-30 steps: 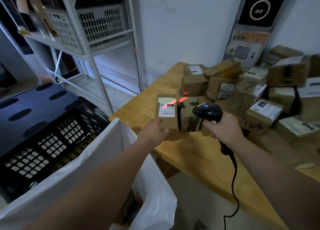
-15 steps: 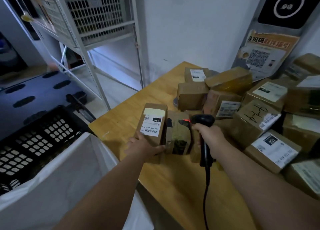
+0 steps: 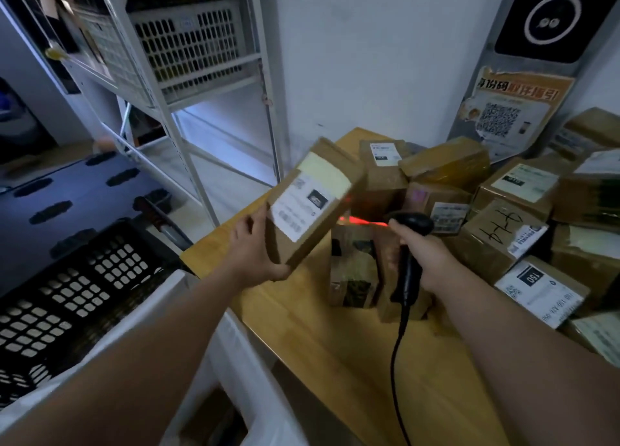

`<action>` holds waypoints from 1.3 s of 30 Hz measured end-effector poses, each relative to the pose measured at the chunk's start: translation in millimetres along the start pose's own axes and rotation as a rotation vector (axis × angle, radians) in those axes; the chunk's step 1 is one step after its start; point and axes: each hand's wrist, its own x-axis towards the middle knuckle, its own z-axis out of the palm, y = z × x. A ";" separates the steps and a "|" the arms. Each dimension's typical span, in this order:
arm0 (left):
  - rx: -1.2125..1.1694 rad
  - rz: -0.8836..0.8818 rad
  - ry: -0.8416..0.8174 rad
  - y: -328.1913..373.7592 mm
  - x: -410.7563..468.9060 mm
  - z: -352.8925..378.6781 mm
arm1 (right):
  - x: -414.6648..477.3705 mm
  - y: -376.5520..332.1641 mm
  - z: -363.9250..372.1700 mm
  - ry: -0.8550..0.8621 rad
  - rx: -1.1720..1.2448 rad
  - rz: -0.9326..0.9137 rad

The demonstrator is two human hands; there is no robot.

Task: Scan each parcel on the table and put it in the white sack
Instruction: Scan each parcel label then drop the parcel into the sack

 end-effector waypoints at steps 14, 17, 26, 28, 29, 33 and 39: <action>0.467 0.497 -0.330 39.8 31.3 -33.1 | -24.6 10.9 -49.8 -0.040 -0.024 -0.094; 0.438 0.539 -0.326 42.5 33.6 -35.8 | -26.5 14.2 -55.4 -0.054 0.060 -0.111; 0.433 0.543 -0.336 30.2 31.1 -28.9 | -26.8 22.8 -47.8 -0.066 0.108 -0.106; 0.436 0.503 -0.334 27.5 30.2 -27.1 | -26.7 22.4 -38.6 -0.011 0.122 -0.106; 0.389 0.463 -0.292 27.2 29.9 -23.8 | -26.3 21.9 -33.2 0.020 0.142 -0.102; -0.254 0.033 0.040 40.7 22.1 4.3 | -24.3 20.0 -8.2 0.098 0.331 -0.081; -1.377 -0.506 -0.173 95.8 6.4 33.6 | -25.6 25.6 13.4 0.096 0.524 -0.053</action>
